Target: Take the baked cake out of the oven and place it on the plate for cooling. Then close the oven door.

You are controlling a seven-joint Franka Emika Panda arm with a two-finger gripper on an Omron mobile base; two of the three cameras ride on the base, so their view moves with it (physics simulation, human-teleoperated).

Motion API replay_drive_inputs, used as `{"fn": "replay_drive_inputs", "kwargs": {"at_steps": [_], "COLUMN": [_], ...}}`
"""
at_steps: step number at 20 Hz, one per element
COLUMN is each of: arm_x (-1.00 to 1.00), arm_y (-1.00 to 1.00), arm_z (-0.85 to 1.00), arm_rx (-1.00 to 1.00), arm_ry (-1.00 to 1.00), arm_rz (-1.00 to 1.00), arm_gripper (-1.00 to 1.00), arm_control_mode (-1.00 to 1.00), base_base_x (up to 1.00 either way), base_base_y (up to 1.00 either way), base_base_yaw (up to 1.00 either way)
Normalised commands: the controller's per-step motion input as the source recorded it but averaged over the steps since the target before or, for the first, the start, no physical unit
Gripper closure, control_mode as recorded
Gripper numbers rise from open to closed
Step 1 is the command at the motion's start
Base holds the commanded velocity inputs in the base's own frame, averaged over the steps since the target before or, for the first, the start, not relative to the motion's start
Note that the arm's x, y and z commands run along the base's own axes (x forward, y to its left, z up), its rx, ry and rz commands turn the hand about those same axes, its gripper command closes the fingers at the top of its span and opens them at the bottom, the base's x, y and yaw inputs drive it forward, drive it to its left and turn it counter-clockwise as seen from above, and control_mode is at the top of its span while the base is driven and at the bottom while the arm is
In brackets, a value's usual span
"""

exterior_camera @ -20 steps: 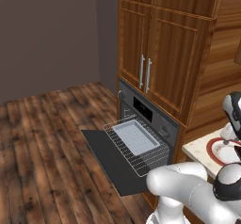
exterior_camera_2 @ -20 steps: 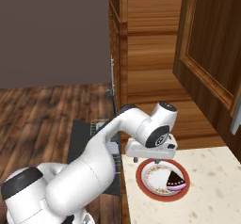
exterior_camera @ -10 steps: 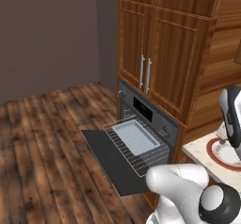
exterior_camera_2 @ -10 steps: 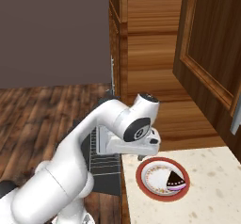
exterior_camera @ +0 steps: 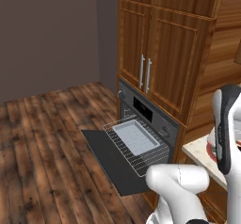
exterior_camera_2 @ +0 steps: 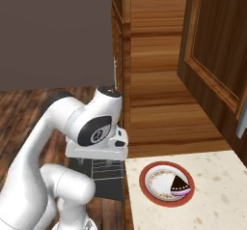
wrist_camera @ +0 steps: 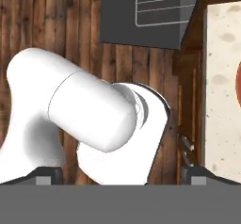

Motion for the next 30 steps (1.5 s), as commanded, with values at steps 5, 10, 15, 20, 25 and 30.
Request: {"fn": "replay_drive_inputs", "kwargs": {"at_steps": [5,10,15,20,25,30], "arm_x": [-0.39,-0.08,0.14,0.58,0.76,0.78], "arm_y": [1.0,1.0,0.89,0.67,0.33,0.02], "arm_z": [0.28,0.12,0.0,-0.03,-0.2,-0.33], "arm_rx": [-0.02,-0.04,-0.05,-0.12,-0.18,-0.21], "arm_ry": [0.0,0.0,-0.03,-0.11,-0.14,-0.14], "arm_rz": [0.0,0.0,0.0,0.0,0.0,0.0], "arm_gripper": [-1.0,-1.0,-1.0,-1.0,-1.0,-1.0], "arm_control_mode": [-1.0,-1.0,-1.0,-1.0,-1.0,-1.0], "base_base_x": [0.0,0.0,0.0,0.0,0.0,0.0], "base_base_y": [0.0,0.0,0.0,0.0,0.0,0.0], "base_base_yaw": [0.0,0.0,0.0,0.0,0.0,0.0]}}
